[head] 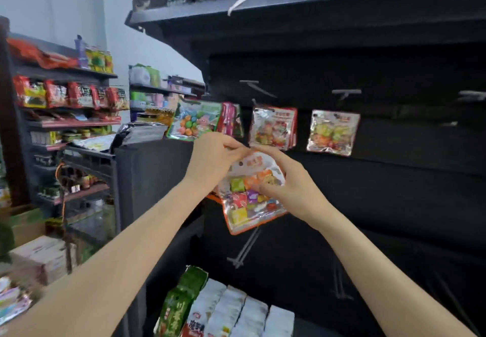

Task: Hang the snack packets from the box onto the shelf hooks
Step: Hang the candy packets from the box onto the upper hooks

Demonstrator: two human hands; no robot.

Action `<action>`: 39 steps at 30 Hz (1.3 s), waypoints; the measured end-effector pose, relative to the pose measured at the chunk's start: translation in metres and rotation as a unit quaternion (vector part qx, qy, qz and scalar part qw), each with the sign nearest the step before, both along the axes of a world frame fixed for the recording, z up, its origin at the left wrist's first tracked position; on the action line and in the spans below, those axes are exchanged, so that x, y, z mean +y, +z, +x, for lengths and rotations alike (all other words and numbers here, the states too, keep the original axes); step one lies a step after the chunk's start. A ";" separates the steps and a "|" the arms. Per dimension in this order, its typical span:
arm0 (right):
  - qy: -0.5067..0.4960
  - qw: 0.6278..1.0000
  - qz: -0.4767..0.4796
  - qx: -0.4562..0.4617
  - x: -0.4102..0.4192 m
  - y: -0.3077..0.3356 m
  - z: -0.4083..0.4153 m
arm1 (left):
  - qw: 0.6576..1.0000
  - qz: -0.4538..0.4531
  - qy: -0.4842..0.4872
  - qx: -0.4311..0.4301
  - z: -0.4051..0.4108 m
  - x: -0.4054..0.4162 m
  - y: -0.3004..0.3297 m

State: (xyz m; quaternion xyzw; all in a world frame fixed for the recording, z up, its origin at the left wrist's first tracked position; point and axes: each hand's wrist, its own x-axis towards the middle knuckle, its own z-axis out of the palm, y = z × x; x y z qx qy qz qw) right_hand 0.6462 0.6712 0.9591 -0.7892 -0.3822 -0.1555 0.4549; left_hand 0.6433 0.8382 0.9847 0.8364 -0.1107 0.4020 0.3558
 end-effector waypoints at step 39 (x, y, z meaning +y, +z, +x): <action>-0.374 0.926 -0.036 0.033 -0.097 0.054 0.116 | 0.991 0.084 0.077 -0.066 0.005 -0.092 0.026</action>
